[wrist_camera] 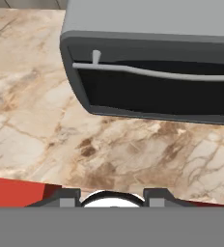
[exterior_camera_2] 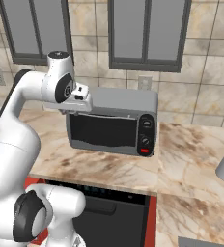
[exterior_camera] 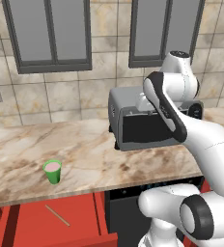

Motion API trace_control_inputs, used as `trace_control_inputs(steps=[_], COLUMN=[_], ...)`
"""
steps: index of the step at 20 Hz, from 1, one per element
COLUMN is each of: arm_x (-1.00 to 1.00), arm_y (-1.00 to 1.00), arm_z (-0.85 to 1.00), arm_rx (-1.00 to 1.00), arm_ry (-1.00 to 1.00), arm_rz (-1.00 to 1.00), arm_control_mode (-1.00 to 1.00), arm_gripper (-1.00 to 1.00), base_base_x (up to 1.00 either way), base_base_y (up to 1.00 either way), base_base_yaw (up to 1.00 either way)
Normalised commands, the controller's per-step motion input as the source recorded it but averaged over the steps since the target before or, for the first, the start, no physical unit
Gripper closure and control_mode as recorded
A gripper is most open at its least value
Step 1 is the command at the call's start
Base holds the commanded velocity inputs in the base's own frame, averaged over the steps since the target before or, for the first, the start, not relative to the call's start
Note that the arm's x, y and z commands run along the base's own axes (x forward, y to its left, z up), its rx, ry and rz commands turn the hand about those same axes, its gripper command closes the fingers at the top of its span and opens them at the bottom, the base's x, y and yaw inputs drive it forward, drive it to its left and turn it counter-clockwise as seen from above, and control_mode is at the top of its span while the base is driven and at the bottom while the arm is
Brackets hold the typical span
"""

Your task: Pick up the straw from the left drawer and put it inside the smoothie cup.

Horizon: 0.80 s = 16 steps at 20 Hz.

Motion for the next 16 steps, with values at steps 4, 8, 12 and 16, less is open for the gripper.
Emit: trace_control_inputs(steps=[4, 8, 12, 16], arm_x=[-0.22, -0.42, -0.35, -0.15], arm_y=[0.00, 0.00, 0.00, 0.00], arm_z=[-0.01, -0.22, -0.24, -0.26], arm_rx=[0.00, 0.00, -0.01, -0.01], arm_ry=[0.00, -0.01, 0.00, 0.00], arm_rz=[0.00, 0.00, 0.00, -0.01], arm_control_mode=[-1.00, -1.00, -1.00, -1.00], arm_gripper=[-1.00, -1.00, -1.00, -1.00], base_base_x=[0.00, 0.00, 0.00, 0.00], base_base_y=[0.00, 0.00, 0.00, 0.00], base_base_yaw=[0.00, 0.00, 0.00, 0.00])
